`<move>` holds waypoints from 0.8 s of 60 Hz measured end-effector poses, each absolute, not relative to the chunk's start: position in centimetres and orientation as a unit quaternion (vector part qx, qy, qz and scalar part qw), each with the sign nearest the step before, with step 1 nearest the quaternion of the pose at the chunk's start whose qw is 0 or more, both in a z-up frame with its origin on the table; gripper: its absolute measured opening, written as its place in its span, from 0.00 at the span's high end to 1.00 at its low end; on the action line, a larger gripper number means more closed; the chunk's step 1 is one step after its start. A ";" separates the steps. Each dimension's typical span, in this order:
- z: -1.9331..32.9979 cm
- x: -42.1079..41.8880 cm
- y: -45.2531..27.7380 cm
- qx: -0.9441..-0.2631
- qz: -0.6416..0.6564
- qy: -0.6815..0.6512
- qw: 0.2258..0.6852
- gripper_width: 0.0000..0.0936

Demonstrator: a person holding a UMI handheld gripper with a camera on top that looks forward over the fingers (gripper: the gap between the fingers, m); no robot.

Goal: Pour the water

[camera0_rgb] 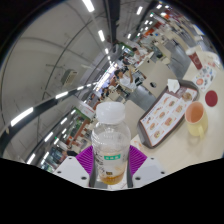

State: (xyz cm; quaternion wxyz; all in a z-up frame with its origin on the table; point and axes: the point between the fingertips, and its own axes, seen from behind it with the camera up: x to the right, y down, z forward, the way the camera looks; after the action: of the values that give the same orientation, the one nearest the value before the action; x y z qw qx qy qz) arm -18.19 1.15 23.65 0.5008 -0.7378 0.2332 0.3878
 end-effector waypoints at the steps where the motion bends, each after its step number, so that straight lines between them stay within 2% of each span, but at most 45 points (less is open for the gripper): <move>1: 23.9 -17.5 1.5 -0.727 0.407 0.252 0.492 0.55; 7: 25.2 -13.9 2.9 -0.656 0.509 0.357 0.427 0.55; 18: 21.1 -8.8 6.7 -0.532 0.615 0.497 0.303 0.55; 30: 16.8 -6.1 7.2 -0.465 0.639 0.569 0.228 0.55; 35: 15.6 -6.2 7.6 -0.478 0.633 0.568 0.221 0.56; 40: 15.9 -6.1 7.2 -0.492 0.628 0.561 0.219 0.56; 45: 16.7 -5.6 7.7 -0.546 0.605 0.522 0.252 0.55; 48: 18.4 -5.2 6.7 -0.583 0.585 0.487 0.284 0.55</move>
State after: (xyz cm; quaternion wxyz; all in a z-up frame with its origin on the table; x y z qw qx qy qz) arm -5.16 6.74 18.40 0.2839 -0.5829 0.4870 0.5852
